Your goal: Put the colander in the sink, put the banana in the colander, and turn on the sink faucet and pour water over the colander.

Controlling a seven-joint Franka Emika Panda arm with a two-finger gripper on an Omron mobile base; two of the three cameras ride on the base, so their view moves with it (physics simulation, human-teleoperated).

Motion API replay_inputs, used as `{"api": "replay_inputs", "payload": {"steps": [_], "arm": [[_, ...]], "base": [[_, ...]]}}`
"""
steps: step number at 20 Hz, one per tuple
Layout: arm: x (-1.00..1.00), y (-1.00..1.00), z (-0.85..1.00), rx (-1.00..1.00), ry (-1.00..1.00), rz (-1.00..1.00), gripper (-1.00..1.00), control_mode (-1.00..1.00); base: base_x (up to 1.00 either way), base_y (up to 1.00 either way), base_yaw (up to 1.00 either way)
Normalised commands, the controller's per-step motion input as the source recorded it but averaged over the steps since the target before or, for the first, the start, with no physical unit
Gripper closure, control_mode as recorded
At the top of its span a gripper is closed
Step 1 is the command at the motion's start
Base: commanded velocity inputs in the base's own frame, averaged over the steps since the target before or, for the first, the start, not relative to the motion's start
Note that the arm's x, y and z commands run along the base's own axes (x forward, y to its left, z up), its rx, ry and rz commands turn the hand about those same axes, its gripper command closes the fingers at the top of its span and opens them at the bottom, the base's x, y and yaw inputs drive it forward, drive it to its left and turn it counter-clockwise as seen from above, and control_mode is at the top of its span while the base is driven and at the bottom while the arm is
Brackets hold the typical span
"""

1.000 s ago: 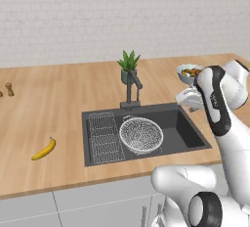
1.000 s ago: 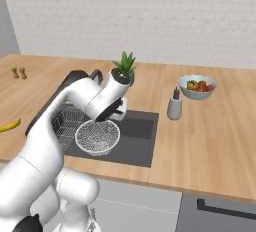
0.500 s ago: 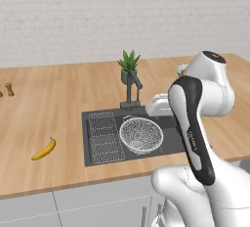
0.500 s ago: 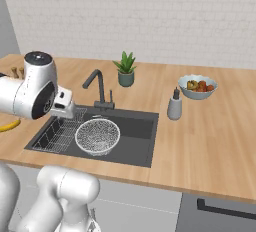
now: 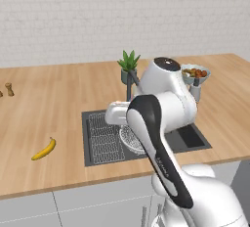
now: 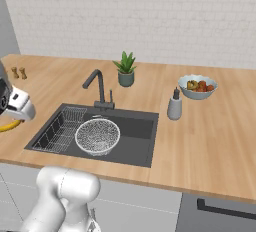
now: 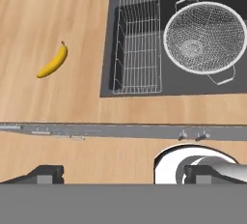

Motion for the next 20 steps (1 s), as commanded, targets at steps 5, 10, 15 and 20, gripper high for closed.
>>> {"api": "replay_inputs", "payload": {"steps": [5, 10, 15, 20], "arm": [[0.19, 0.83, -0.34, -0.04, 0.02, -0.23, -1.0, -1.0], [0.53, 0.46, -0.47, 0.0, 0.22, -0.12, -1.0, -1.0], [0.69, 0.43, -0.34, -0.01, 0.24, -0.05, -1.0, -1.0], [0.24, 0.88, -0.11, -0.15, 0.05, -0.07, -1.0, -1.0]], "base": [[0.0, 0.0, 0.0], [0.0, 0.0, 0.0], [0.0, 0.0, 0.0], [0.0, 0.0, 0.0]]}}
